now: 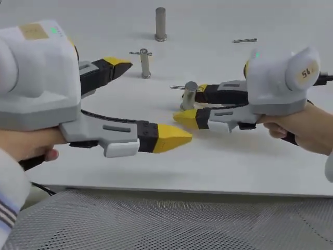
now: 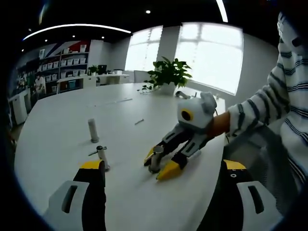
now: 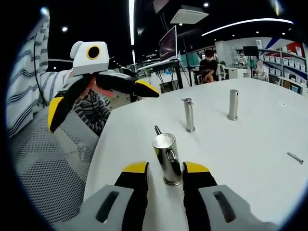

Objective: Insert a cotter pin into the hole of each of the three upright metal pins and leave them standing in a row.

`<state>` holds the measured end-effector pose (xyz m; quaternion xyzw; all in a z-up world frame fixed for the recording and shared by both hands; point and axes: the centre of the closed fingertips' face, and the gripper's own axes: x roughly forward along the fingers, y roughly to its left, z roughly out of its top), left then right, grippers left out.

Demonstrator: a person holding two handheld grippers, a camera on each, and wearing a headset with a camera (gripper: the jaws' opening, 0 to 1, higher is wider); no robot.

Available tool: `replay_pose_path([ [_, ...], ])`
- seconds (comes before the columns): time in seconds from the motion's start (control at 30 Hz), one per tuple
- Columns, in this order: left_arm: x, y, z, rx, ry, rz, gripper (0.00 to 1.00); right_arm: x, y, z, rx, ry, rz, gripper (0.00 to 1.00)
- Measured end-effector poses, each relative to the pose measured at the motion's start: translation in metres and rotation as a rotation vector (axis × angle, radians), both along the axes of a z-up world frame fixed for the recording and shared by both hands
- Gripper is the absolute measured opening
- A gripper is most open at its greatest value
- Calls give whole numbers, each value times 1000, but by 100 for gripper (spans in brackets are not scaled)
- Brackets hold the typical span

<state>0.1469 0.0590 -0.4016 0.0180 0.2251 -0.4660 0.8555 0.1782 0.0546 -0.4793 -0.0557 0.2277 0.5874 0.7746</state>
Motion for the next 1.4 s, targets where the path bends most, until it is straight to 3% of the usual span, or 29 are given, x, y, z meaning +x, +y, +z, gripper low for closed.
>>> replay_pose_path([
  [0.17, -3, 1, -3, 16, 11, -7, 99, 3, 2, 4, 33, -9, -6, 18],
  [0.4, -8, 2, -8, 50, 27, -35, 99, 6, 2, 5, 35, -41, 3, 12],
  [0.5, -8, 1, -8, 52, 29, -38, 99, 5, 2, 5, 27, -61, 16, 11],
  [0.63, -11, 3, -11, 87, 30, -60, 99, 5, 1, 6, 4, -98, 42, 9],
  [0.73, -14, -1, -9, 88, 29, -64, 99, 7, 0, 7, -6, -97, 32, 9],
  [0.9, -10, 8, -13, 87, 31, -58, 98, 10, -4, 6, -37, -112, 36, 8],
  [1.2, -14, 9, -17, 127, 38, -53, 98, 42, -22, 16, -40, -173, -19, 8],
  [1.4, -9, 13, -17, 116, 39, -38, 98, 65, -31, 20, -43, -197, -91, 8],
])
